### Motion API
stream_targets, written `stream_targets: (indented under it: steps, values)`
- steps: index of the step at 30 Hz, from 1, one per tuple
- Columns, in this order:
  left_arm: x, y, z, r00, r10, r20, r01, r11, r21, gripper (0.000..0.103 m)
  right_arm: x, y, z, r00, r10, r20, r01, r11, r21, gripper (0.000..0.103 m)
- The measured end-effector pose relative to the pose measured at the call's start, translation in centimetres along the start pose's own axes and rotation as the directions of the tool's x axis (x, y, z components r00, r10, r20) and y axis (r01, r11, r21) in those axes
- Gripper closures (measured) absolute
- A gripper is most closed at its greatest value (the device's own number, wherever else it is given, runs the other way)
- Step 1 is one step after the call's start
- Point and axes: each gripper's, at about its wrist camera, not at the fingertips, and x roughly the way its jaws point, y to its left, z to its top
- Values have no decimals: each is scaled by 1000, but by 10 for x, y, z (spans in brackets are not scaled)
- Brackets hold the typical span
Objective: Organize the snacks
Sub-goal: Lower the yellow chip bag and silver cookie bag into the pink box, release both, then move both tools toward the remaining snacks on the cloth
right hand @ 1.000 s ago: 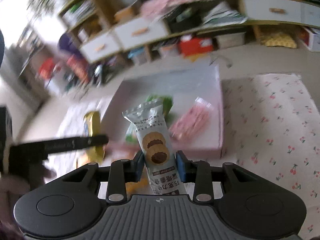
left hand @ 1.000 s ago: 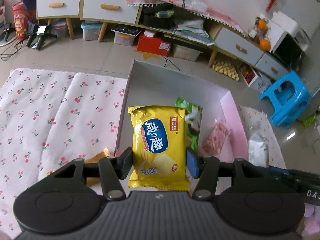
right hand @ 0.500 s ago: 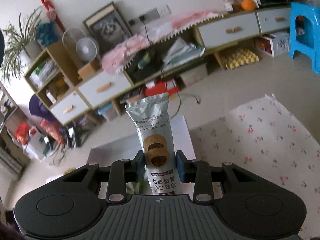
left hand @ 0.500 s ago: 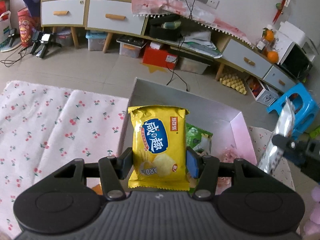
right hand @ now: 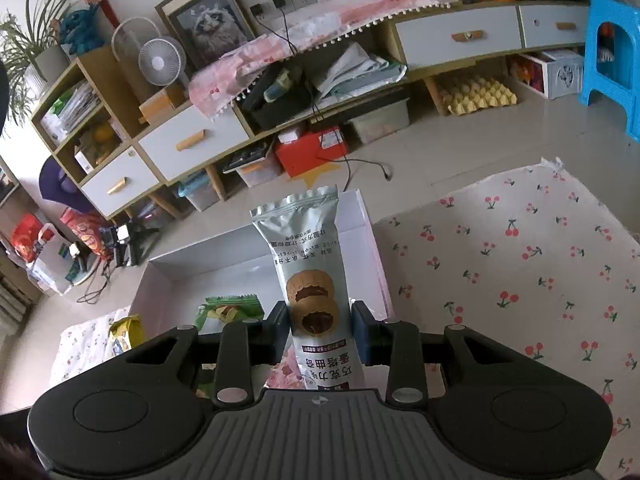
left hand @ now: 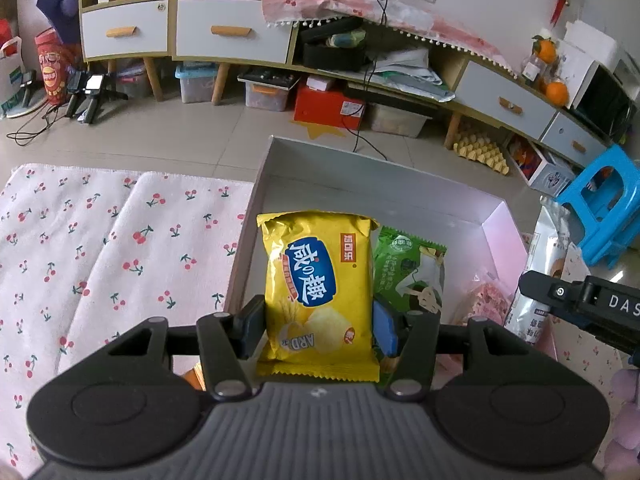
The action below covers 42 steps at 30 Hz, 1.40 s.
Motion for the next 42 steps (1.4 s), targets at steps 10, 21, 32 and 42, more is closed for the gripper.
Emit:
stream_targets:
  steps: [10, 21, 32, 42]
  values:
    - [-11, -3, 1, 1000, -6, 29, 6, 1000, 5, 29, -9, -8, 7, 999, 31, -21, -29, 998, 63, 50]
    - [-38, 4, -6, 1000, -23, 3, 23, 999, -39, 24, -45, -8, 11, 999, 28, -27, -27, 999, 41, 40]
    - [-78, 4, -17, 1000, 7, -2, -7, 1000, 28, 13, -91, -2, 3, 998, 14, -67, -18, 998, -56, 25]
    - [-113, 10, -35, 999, 41, 3, -41, 994, 105, 4, -113, -2, -29, 993, 14, -117, -28, 993, -118, 18]
